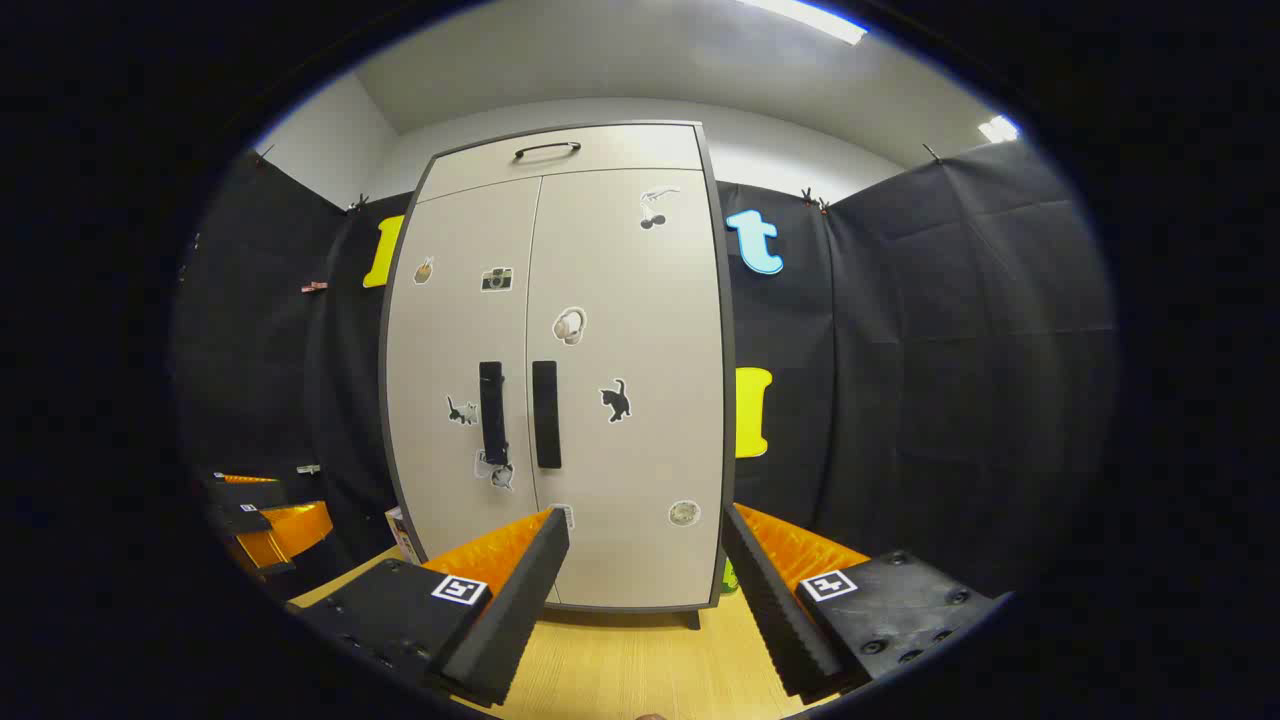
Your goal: Open the right door of the double-door shoe cabinet with the right hand, and open the left door with the left hand.
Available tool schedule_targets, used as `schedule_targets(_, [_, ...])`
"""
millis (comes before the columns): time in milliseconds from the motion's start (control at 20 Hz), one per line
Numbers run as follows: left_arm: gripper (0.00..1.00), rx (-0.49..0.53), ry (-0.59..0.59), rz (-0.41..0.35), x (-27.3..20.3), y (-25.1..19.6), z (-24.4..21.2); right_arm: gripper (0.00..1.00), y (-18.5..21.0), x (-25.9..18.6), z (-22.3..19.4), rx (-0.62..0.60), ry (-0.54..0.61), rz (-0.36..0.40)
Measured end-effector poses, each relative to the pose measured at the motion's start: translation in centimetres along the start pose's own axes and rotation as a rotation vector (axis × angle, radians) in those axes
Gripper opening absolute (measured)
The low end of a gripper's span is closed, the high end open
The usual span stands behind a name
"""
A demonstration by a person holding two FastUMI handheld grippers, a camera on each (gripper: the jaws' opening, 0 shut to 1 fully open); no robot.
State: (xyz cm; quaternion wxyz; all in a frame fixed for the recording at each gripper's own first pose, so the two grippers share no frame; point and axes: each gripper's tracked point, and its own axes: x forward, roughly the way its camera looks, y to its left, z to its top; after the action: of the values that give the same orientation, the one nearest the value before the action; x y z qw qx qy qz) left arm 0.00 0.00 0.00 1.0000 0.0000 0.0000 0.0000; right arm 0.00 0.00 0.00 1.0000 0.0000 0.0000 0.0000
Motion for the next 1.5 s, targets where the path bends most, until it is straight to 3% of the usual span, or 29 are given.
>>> schedule_targets(300, [0.96, 0.035, -0.021, -0.06, 0.0, 1.5, 0.2, 0.98, 1.7, -0.9, -0.4, 0.01, 0.006, -0.061])
schedule_targets(500, [0.96, -0.006, 0.014, -0.102, -0.2, 1.9, -0.6, 0.98, 3.4, -1.5, -0.8, -0.014, 0.012, -0.065])
schedule_targets(800, [0.96, 0.004, 0.025, -0.047, 0.2, 3.4, -0.9, 0.98, 4.1, 0.0, -1.9, 0.008, 0.035, -0.011])
schedule_targets(1000, [0.96, -0.032, 0.033, -0.084, 0.5, 2.1, -1.1, 0.98, 4.0, 0.1, -2.0, -0.001, 0.044, -0.011])
schedule_targets(1500, [0.96, -0.002, 0.022, -0.051, 1.7, 2.8, -0.6, 0.98, 3.8, 2.5, -2.0, -0.005, 0.055, -0.023])
